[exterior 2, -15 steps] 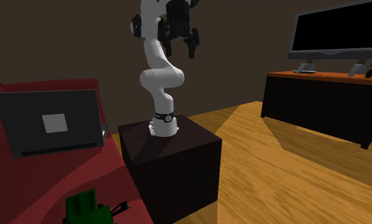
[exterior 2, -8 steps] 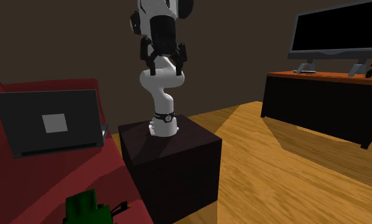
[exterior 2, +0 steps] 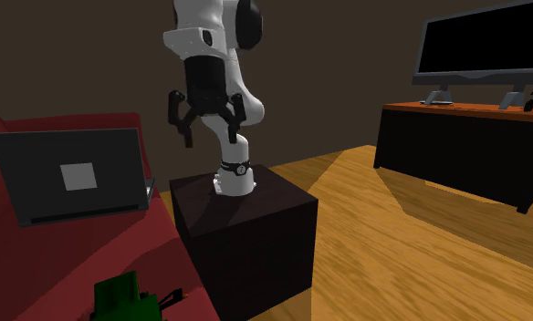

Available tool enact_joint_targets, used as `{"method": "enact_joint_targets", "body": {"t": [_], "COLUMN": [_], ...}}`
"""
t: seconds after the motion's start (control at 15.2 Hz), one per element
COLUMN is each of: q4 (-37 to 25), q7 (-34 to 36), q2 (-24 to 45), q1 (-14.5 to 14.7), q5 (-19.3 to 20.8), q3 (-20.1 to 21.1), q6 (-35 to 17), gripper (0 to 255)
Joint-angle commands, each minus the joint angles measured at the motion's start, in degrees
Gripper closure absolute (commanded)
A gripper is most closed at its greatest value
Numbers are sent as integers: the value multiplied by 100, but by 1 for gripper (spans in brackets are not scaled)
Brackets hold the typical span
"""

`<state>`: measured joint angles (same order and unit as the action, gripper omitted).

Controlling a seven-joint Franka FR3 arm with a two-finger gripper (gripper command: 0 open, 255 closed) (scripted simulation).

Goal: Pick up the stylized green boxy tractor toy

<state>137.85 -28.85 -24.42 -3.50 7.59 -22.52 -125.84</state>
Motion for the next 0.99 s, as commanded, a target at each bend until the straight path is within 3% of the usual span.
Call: {"method": "enact_joint_targets", "body": {"t": [0.0,0.33,0.59,0.92], "q4": [-85,-448,-877,-1599], "q7": [-269,-1024,-1815,-2850], "q2": [372,1418,2372,3630], "q1": [11,116,131,-203], "q5": [-90,-621,-1389,-2534], "q3": [-245,-800,-1125,-1139], "q6": [-279,-860,-1186,-1345], "gripper": [0,0,0,0]}}
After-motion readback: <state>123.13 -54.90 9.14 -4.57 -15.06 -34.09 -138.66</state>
